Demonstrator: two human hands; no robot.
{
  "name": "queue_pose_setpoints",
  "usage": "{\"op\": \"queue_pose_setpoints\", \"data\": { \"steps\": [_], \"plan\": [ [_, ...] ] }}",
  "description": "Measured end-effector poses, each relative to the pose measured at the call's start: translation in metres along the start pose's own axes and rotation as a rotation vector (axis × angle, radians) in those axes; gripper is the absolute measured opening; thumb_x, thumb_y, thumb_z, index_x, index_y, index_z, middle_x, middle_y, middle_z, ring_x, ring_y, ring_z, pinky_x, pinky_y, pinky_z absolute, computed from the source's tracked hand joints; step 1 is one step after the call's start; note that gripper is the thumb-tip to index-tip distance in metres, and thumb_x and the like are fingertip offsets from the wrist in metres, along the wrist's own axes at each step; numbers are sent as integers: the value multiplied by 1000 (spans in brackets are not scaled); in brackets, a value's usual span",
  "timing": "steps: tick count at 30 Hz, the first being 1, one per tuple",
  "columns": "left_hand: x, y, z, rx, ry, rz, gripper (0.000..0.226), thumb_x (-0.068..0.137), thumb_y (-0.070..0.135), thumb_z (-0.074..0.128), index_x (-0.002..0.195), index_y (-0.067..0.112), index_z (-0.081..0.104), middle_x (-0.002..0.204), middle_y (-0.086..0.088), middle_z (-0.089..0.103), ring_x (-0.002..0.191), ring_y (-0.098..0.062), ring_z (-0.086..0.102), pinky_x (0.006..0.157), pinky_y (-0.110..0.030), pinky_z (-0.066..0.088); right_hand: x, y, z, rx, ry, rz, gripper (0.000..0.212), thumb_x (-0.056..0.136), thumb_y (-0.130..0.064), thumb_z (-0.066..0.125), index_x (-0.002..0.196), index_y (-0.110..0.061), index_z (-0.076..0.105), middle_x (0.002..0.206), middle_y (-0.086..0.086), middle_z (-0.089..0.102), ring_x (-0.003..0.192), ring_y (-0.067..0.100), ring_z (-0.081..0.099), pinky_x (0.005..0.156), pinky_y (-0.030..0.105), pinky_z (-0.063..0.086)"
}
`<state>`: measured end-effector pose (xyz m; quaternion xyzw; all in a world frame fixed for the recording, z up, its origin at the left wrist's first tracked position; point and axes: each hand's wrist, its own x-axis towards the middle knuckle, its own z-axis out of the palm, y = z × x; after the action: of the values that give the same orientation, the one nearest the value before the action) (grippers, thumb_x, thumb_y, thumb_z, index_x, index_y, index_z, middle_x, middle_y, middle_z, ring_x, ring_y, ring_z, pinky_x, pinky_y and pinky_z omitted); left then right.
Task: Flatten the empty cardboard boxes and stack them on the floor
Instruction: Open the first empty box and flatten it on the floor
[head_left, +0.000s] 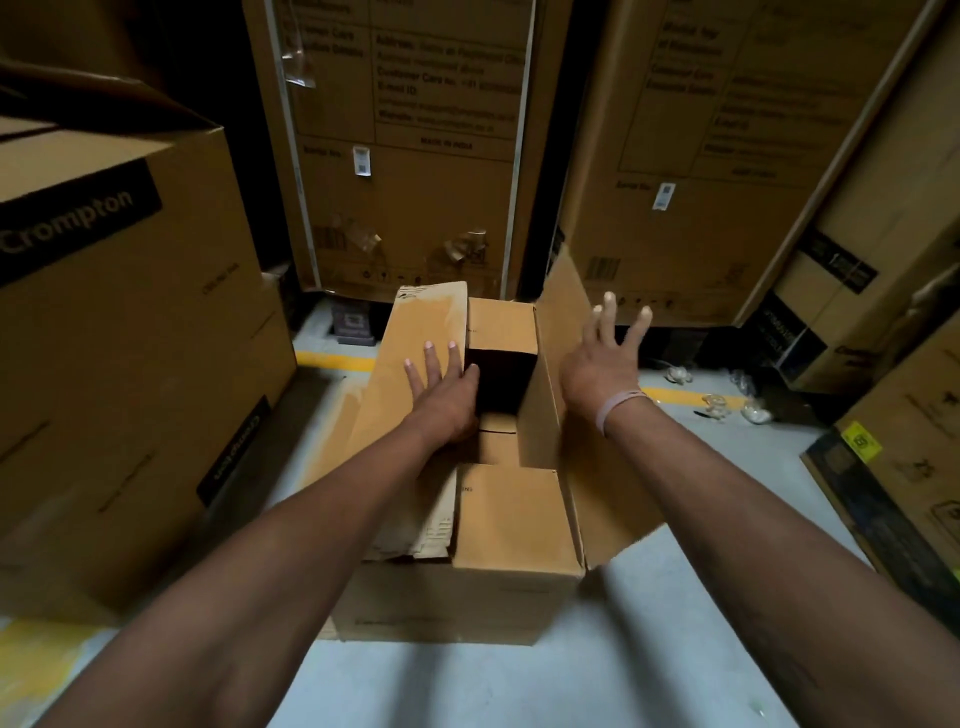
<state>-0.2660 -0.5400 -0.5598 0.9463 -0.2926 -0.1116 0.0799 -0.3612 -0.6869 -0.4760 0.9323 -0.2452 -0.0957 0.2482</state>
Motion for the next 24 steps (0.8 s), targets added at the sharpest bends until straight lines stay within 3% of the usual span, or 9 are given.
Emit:
{"op": "queue_pose_setpoints", "data": {
  "steps": [2,4,7,11,15,17,20,22,24],
  "plan": [
    [1,6,-3,80,-15,51,55,96,2,55,148,19,47,171,-13,-15,151,-48,-27,119,-70,-11,2,2,23,-75,-113,13,53,102,-36,47,151,-15,49,169,24,-18,146,55,-32,111,80,-12],
    [1,10,-8,199,-33,70,39,98,9,55,135,19,59,172,-15,-8,153,-46,-22,121,-68,-9,5,-3,57,182,-278,7,68,103,-49,44,161,-17,30,170,17,-19,148,50,-33,112,77,-18],
    [-2,16,-12,466,-41,99,36,102,19,52,137,20,60,171,-21,9,157,-42,-11,124,-62,-6,-1,-26,99,647,-389,59,81,103,-64,32,166,-27,-2,173,5,-13,155,45,-19,122,68,-6],
    [-13,25,-33,724,-82,59,42,106,30,48,146,20,54,164,-14,37,158,-43,0,124,-61,-6,-11,-51,127,926,-338,94,75,107,-46,39,164,-33,-8,174,-2,-6,155,50,2,121,67,14],
    [-17,26,-74,890,-205,-142,54,103,35,55,154,19,44,169,-15,22,153,-51,-14,116,-70,-19,-12,-50,132,966,-309,117,68,109,-42,34,163,-39,-6,174,-6,-4,154,51,7,118,68,20],
    [-7,4,-79,965,-230,-350,73,100,52,53,163,25,26,172,-15,7,150,-53,-21,94,-81,-26,-13,-48,134,1002,-293,137,67,109,-41,35,163,-40,-5,174,-7,-2,155,50,8,118,67,20],
    [-5,-38,-71,915,-279,-560,87,96,66,49,165,25,15,171,-23,-2,146,-57,-26,69,-88,-29,-12,-51,139,1062,-254,147,67,109,-37,37,164,-38,-1,174,-3,4,155,48,14,121,63,23],
    [-10,-64,-54,693,-263,-547,77,101,60,43,164,22,19,170,-23,6,150,-54,-20,84,-85,-29,-12,-53,141,1105,-218,127,68,109,-33,39,165,-34,1,174,3,10,153,43,26,121,54,29],
    [-16,-86,-29,367,-252,-534,78,104,60,36,166,24,5,170,-25,3,153,-52,-13,113,-75,-18,-11,-50,141,1147,-195,115,68,108,-30,40,166,-33,5,168,10,28,145,39,41,116,47,38]
  ]
}}
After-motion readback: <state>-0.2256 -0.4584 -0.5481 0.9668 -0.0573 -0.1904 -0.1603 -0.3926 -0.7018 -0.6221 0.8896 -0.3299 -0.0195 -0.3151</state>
